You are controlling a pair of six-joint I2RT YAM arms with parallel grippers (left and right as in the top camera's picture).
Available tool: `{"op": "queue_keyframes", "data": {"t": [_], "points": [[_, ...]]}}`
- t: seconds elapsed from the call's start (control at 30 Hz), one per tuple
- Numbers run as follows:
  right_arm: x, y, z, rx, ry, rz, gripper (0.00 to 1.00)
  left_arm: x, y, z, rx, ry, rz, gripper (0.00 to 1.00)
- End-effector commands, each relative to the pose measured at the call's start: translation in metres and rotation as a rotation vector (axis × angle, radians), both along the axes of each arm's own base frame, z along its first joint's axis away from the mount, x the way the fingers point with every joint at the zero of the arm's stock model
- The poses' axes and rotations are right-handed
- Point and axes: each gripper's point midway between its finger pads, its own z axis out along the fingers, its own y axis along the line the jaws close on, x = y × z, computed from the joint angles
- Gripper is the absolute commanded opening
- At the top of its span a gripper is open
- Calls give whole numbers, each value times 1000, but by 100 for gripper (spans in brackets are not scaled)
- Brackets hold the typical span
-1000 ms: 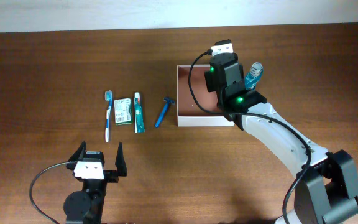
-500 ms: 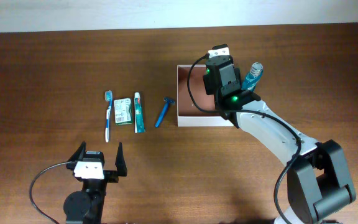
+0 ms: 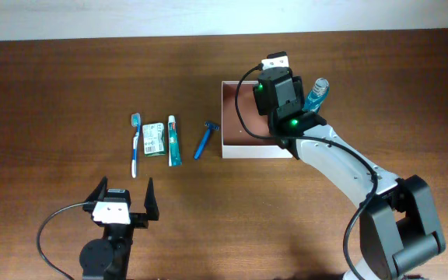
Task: Pack container
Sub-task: 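Carry the soap bottle into the pink box and release it, then move the right gripper over the Listerine bottle cap and descend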
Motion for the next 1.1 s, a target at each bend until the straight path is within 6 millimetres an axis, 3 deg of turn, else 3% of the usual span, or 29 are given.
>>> {"op": "queue_keyframes", "data": {"t": [0.0,0.37,0.57,0.63,0.77,0.93,1.07], "points": [[4,1,22,18,-51,-14,71,0,-2,-1,18,-2,-15,99],[4,-10,78,-28,-162,-31,76,0,-2,-1,18,-2,-15,99],[-9,-38,122,-62,-251,-162,88,0,-2,-1,18,-2,-15,99],[-15,-48,128,-68,-250,-193,88,0,-2,-1,18,-2,-15,99],[-25,-85,119,17,-213,-333,88,0,-2,-1,18,-2,-15,99],[-29,-129,76,254,-52,-424,87,0,-2,-1,18,-2,-15,100],[-26,-143,66,369,4,-394,77,0,-2,-1,18,-2,-15,99]]}}
